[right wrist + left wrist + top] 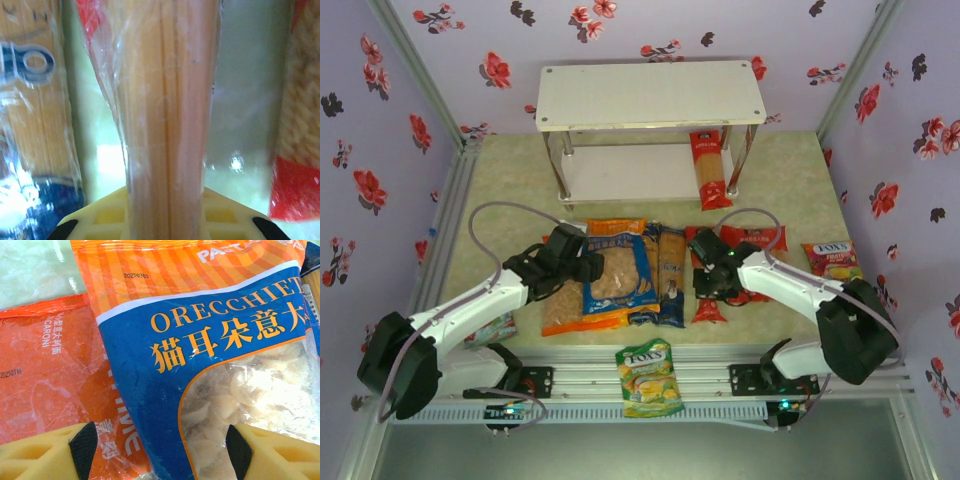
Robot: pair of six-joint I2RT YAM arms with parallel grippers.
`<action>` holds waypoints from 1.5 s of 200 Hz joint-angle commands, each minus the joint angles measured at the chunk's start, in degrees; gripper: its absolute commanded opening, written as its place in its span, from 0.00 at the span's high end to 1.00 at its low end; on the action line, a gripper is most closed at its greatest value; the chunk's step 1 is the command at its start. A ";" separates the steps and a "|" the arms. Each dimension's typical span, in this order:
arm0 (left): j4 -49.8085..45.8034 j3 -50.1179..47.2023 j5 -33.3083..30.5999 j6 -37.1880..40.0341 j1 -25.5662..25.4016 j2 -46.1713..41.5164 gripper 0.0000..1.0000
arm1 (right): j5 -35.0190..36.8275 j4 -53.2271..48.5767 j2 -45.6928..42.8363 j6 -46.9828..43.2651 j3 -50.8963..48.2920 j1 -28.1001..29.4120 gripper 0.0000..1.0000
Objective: Place and organize the pasta boxes and bags onto the shelf
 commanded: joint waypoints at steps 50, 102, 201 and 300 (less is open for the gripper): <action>1.41 2.43 1.03 1.89 0.46 0.46 0.27 | 1.21 -7.64 -5.71 -6.69 15.14 0.67 0.98; 1.11 3.46 1.35 2.42 0.44 0.60 0.27 | 4.07 -6.30 5.58 -11.52 27.88 -1.97 0.95; -0.20 4.91 1.47 2.86 0.64 0.25 0.27 | 5.43 -3.90 32.20 -19.43 55.50 -10.92 0.96; -1.85 4.14 1.40 1.99 1.02 -0.38 0.27 | 11.26 2.82 40.16 -21.38 62.41 -12.83 0.95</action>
